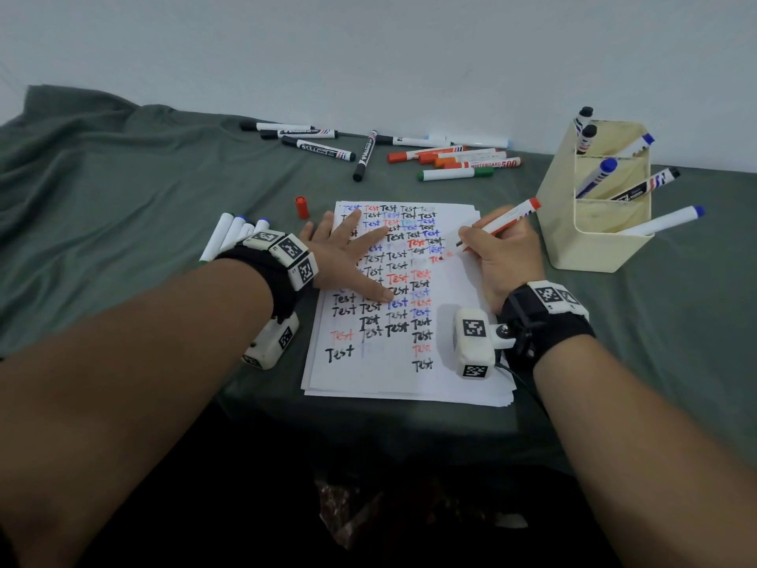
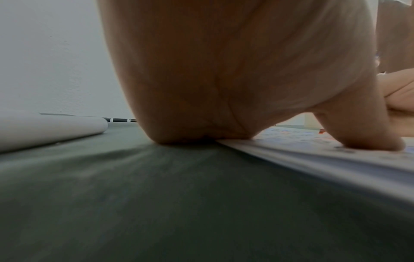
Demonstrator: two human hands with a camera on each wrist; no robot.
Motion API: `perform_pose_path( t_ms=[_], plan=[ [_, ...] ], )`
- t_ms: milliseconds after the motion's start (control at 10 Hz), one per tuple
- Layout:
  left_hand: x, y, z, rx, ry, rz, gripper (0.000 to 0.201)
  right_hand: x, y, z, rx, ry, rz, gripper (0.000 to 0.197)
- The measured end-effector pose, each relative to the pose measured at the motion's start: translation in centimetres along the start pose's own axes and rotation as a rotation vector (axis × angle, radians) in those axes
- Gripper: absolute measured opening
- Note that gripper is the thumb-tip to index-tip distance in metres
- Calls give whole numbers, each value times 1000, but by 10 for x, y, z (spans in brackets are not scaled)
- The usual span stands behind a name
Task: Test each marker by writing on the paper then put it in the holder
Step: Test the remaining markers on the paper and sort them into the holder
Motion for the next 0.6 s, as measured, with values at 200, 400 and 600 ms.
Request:
perform_pose_path(
  t_ms=[200, 400, 600],
  plan=[
    [1, -1, 0, -5, 2, -2, 131, 2, 2, 0, -3, 12, -4, 18],
    [0, -1, 0, -3, -5, -2, 133, 1, 3, 1, -18, -23, -26, 15],
    [1, -1, 0, -2, -1, 0, 132, -1, 0, 1, -26, -61, -1, 12]
  ],
)
Point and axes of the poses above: each hand's wrist, its own y-axis away from the middle knuckle, its own z-axis out of the back of the hand, x = y × z, the point moved 3 cm from there along -y, towards the middle knuckle, and after that the axes turned 10 degrees about -z, right-handed, at the moved point
